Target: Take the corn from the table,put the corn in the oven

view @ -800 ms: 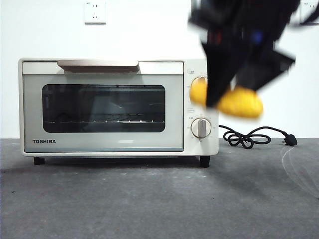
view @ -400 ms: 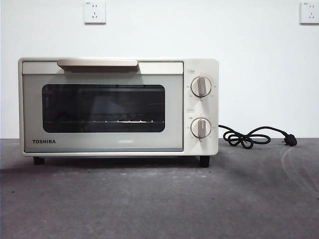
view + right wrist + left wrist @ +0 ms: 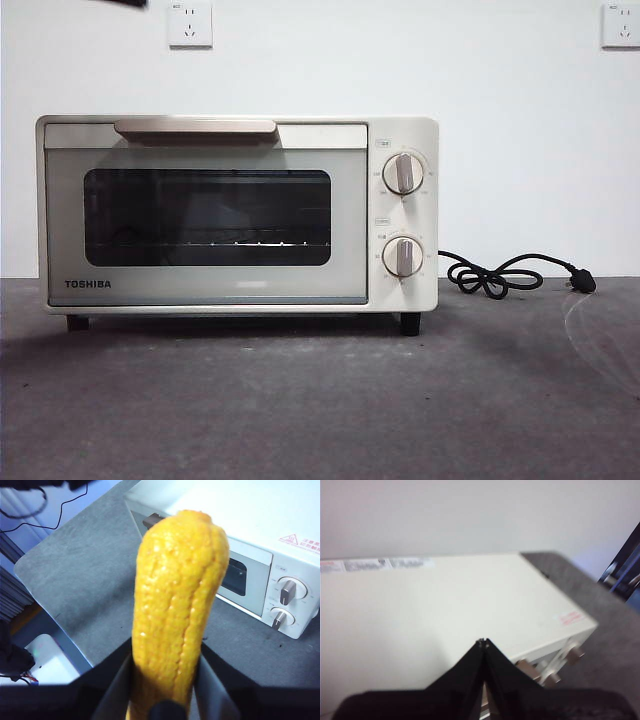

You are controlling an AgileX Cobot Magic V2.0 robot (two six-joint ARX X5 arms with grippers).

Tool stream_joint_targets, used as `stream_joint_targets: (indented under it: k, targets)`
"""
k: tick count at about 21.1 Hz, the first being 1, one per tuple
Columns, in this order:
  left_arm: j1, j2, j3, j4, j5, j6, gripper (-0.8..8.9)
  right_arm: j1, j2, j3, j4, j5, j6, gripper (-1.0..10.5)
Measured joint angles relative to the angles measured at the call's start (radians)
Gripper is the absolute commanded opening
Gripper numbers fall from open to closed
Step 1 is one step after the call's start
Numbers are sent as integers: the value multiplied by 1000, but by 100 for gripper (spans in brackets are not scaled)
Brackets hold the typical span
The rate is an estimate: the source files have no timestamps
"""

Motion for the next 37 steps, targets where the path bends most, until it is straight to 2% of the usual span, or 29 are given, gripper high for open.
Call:
stream_joint_targets:
  k: [12,29,37]
  targets:
    - [-152,98,0,-10,-247,138,-6,0,0,0,-5,8,2,-15]
    - [-159,180,3,-68,-286,182,-6,0,0,0,-46,8,2,-15]
    - [-159,182,31,-160,-276,182,-6,0,0,0,-49,8,2,-15]
